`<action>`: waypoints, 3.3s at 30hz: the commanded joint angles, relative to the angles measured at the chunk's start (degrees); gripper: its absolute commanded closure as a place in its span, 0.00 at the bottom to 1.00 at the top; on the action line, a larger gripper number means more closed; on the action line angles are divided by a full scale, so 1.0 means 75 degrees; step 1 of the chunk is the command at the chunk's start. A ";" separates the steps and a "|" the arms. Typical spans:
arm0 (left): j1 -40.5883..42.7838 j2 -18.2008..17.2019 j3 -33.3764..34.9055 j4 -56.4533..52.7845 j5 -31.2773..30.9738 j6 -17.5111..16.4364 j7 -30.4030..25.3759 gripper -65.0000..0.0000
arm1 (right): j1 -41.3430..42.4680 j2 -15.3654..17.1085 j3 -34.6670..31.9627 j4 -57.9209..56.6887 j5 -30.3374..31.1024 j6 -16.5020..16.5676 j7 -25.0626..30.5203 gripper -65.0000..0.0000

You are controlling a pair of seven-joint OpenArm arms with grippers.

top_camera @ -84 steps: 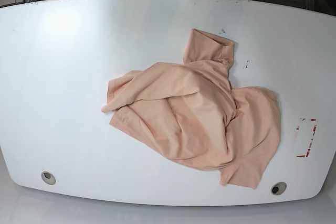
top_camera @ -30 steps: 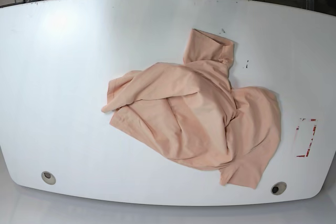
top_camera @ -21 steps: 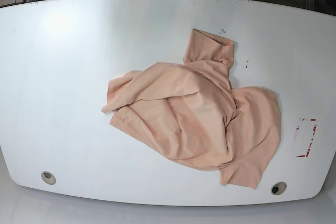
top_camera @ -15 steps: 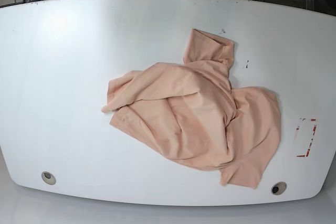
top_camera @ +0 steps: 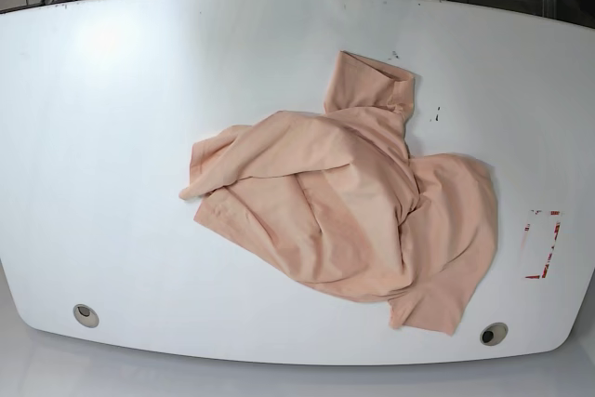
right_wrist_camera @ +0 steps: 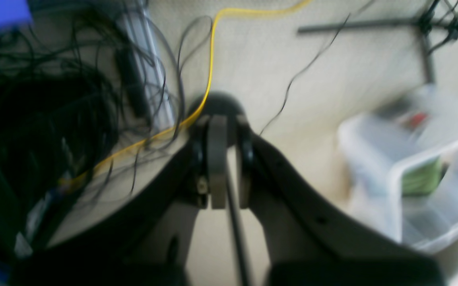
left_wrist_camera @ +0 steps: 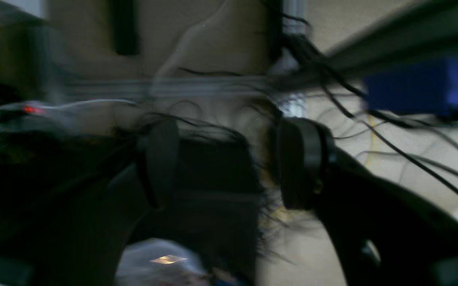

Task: Fold the T-shirt properly

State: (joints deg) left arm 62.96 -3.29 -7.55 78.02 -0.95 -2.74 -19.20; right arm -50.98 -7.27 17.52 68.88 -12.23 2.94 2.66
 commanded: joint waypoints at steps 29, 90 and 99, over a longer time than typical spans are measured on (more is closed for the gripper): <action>0.1341 -0.0713 -0.0411 0.3121 -0.0012 -0.0037 -0.0065 0.43 | -0.2387 0.0273 0.0189 0.4276 0.0076 -0.0035 0.0099 0.82; -0.2221 -0.0529 -0.1304 0.3726 0.0026 -0.0089 0.0202 0.37 | 0.1629 0.0153 -0.0355 0.5161 0.0358 0.0699 -0.0793 0.45; -0.2761 -0.0623 -0.1368 0.3736 -0.0038 -0.0110 0.0508 0.36 | 0.2554 0.0215 -0.0442 0.4878 0.0335 0.0795 -0.1527 0.45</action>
State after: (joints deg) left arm 42.46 -7.14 -17.45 105.01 -0.75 -4.05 -14.26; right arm -32.86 -5.98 14.55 105.16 -10.04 8.45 -9.02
